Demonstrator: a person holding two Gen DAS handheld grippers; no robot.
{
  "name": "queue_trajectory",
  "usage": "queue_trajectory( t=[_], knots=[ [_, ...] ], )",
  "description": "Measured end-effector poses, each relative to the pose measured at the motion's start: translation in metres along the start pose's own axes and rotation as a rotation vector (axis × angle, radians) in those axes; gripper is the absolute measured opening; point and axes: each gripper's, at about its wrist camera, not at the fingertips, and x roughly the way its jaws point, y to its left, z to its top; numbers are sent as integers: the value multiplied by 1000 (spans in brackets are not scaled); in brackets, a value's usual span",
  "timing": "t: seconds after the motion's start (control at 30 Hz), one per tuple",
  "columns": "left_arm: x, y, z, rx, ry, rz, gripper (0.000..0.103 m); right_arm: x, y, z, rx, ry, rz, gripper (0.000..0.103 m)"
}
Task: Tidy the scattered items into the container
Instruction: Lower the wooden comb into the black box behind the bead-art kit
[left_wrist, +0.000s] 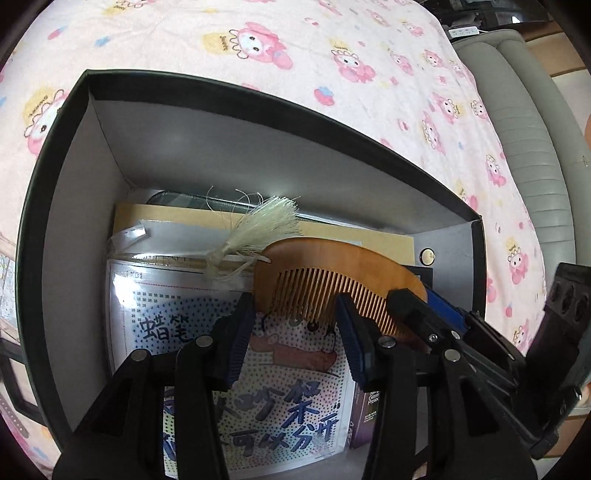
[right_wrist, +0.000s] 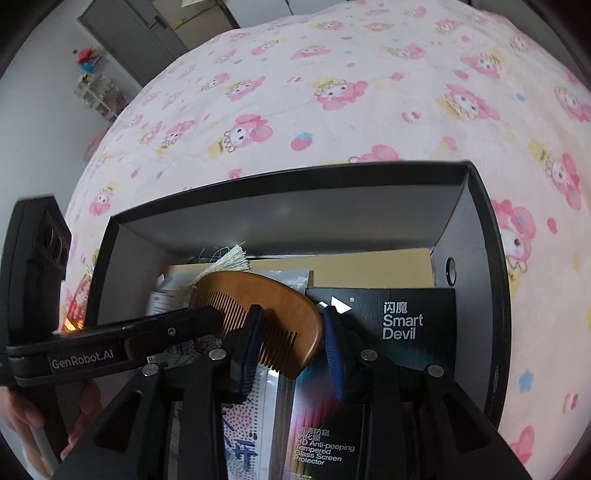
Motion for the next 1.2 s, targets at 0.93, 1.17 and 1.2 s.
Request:
queue_trajectory(
  t=[0.93, 1.17, 1.2],
  knots=[
    [20, -46, -8, 243, -11, 268, 44, 6, -12, -5, -18, 75, -50, 29],
    [18, -41, 13, 149, -62, 214, 44, -8, -28, 9, 49, -21, -13, 29],
    [12, -41, 11, 133, -78, 188, 44, -14, -30, 9, 60, -35, 3, 29]
  ],
)
